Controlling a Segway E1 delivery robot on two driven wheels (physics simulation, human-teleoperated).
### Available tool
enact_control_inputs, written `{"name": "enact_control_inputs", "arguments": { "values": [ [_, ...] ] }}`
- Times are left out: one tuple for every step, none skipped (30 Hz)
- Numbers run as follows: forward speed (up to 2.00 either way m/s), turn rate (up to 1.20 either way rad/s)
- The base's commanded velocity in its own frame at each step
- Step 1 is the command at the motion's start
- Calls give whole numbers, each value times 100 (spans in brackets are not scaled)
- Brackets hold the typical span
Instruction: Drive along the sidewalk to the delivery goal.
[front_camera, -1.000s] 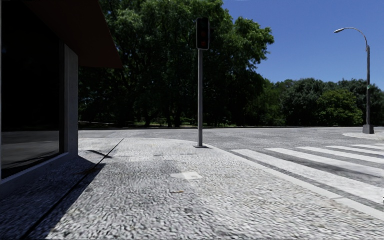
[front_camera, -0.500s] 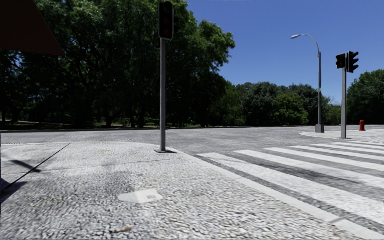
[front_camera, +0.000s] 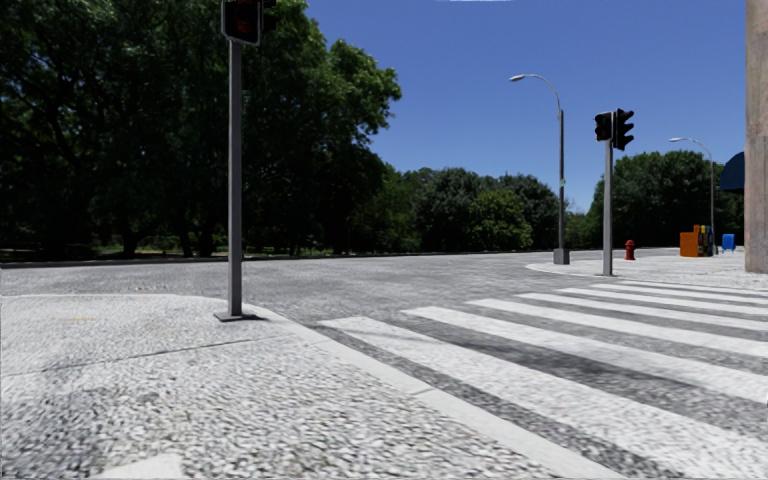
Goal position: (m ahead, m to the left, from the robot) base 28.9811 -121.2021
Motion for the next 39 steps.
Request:
{"name": "enact_control_inputs", "arguments": {
  "values": [
    [132,-48],
    [132,-48],
    [132,-48],
    [132,-48],
    [132,-48],
    [132,-48],
    [132,-48],
    [132,-48],
    [132,-48],
    [132,-48],
    [132,-48],
    [132,-48],
    [132,-48],
    [132,-48],
    [132,-48],
    [132,-48],
    [132,-48],
    [132,-48],
    [132,-48],
    [132,-48],
    [132,-48],
    [132,-48],
    [132,-48],
    [132,-48],
    [132,-48],
    [132,-48],
    [132,-48],
    [132,-48],
    [132,-48],
    [132,-48],
    [132,-48],
    [132,-48],
    [132,-48],
    [132,-48],
    [132,-48],
    [132,-48],
    [132,-48],
    [132,-48],
    [132,-48]
  ]
}}
